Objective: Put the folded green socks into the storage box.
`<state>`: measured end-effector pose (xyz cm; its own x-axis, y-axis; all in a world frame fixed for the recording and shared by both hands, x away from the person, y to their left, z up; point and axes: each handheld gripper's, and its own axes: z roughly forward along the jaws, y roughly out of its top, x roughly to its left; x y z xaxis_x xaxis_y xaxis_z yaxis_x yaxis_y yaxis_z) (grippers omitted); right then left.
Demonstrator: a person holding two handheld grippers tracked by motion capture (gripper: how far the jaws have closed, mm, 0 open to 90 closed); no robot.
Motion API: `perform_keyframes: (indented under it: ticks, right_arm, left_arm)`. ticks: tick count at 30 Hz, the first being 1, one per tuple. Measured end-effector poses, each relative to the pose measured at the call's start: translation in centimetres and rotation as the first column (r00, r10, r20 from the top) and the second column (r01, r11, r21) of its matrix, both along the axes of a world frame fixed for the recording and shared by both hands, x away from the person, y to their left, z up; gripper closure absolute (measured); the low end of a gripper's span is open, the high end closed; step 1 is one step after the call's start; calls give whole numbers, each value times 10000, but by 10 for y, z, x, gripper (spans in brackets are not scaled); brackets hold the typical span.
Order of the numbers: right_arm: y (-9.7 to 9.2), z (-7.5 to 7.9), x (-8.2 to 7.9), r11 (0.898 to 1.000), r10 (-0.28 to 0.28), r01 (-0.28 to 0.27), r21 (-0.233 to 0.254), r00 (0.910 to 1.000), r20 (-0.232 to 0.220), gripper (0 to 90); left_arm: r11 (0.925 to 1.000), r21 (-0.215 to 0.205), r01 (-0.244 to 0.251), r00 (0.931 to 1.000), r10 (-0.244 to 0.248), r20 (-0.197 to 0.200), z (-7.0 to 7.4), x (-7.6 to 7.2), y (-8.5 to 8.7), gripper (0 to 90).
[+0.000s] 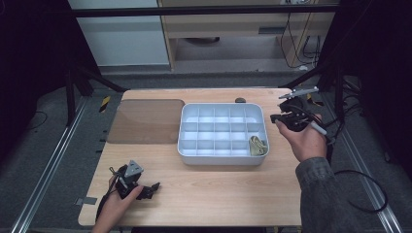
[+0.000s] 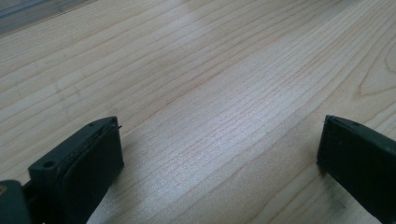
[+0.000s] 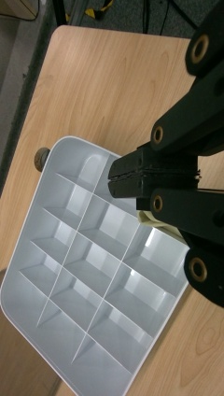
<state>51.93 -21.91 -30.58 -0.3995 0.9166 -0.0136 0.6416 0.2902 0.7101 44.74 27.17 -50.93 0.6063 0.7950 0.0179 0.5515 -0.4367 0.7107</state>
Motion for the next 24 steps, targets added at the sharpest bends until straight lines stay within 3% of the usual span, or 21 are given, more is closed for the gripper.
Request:
perform_keyframes:
  ticks: [7,15,24]
  right_arm:
    - [10,-15,15,9999,135,-134,11,9952,-968,900]
    - [24,-48,30,9997,133,-165,-155,9818,-1894,900]
    - [38,-70,37,9991,252,-325,-272,9716,-2351,900]
  left_arm:
    - [10000,2,2,10000,-2,-3,0,0,0,0]
    - [10000,-12,-14,10000,14,-11,0,0,0,0]
    - [10000,-33,9,10000,-9,-3,0,0,0,0]
